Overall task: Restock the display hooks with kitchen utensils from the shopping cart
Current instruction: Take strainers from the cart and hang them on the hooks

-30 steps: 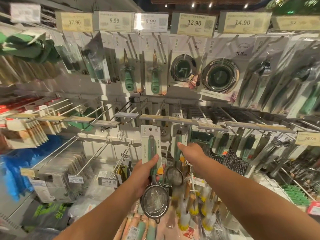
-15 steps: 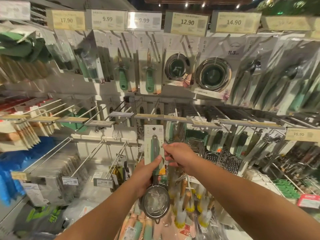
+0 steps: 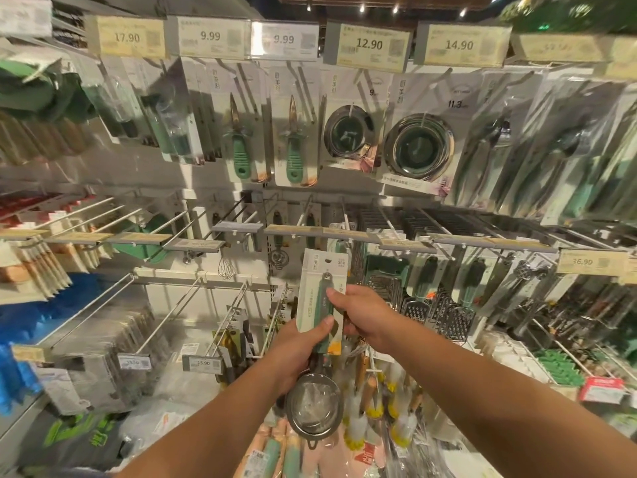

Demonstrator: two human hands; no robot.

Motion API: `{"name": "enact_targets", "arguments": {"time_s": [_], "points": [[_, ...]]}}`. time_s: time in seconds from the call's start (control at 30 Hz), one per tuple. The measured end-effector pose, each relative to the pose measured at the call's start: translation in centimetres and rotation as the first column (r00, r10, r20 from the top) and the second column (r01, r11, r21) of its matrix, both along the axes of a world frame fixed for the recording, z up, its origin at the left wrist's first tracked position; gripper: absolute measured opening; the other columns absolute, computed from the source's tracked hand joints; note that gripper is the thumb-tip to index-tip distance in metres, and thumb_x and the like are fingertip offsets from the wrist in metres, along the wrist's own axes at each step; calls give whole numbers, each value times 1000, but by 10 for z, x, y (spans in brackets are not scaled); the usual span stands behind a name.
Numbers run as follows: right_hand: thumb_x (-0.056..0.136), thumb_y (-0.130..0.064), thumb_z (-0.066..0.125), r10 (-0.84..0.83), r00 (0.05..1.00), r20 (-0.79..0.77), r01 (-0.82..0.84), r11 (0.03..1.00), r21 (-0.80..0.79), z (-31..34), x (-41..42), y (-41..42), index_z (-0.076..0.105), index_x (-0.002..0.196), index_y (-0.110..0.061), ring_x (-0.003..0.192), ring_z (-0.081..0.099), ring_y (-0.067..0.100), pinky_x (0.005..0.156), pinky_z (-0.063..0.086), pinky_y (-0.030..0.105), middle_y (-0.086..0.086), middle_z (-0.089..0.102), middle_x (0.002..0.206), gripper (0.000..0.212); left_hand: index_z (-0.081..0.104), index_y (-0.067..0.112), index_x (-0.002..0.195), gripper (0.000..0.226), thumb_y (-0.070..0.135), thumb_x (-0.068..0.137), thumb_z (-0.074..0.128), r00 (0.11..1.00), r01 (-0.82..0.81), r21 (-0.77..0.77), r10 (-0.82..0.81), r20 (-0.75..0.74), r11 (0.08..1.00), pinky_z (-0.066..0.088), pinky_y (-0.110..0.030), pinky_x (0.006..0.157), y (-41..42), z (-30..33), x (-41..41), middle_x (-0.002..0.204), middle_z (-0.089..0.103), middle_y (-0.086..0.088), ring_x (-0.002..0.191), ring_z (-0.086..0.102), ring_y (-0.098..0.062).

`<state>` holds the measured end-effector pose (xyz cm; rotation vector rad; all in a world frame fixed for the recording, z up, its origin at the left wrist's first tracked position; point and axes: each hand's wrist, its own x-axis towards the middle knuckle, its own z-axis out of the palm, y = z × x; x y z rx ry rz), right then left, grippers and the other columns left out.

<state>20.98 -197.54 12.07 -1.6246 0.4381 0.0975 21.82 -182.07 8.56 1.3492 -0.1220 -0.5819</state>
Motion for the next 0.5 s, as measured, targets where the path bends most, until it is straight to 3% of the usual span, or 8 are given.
{"name": "enact_targets", "arguments": {"time_s": [0.1,0.2,0.3,0.4,0.5], "points": [[97,-44,64,-41,999,1,41,999,17,0,-1,-2,72,117,-23,109,72,27,100,55,52,-3,78,112,30,67,24,124,33,35,94,73,999,-11,-13,11,-32,1000,62,-36,77,3,1,1,105,81,-2,93,77,-21],[104,-39,58,-53,998,14,53,998,26,1,-5,-3,70,118,-20,104,74,27,98,57,51,1,79,111,27,68,21,121,35,42,94,72,998,-16,14,17,-55,1000,55,-32,64,8,3,3,106,80,-8,83,71,-23],[97,-52,59,-77,997,32,78,995,-54,1,-9,-2,64,126,-23,113,67,24,90,55,45,1,72,127,42,67,15,120,35,37,93,75,995,-60,48,63,-71,997,54,-31,60,11,1,8,100,79,-11,77,67,-23],[84,-68,60,-79,993,86,86,993,-86,-12,-5,-13,53,143,-24,134,55,26,112,44,56,-1,57,149,74,56,5,129,46,31,96,74,987,-116,76,124,-104,990,53,-30,54,12,-1,13,92,79,-14,74,69,-25],[93,-64,56,-123,987,99,134,985,-112,2,-12,-10,41,153,-20,145,43,28,118,36,55,1,44,160,77,44,1,137,54,30,100,69,985,-132,94,142,-99,987,51,-28,50,12,-4,16,95,79,-19,79,71,-28]]}}
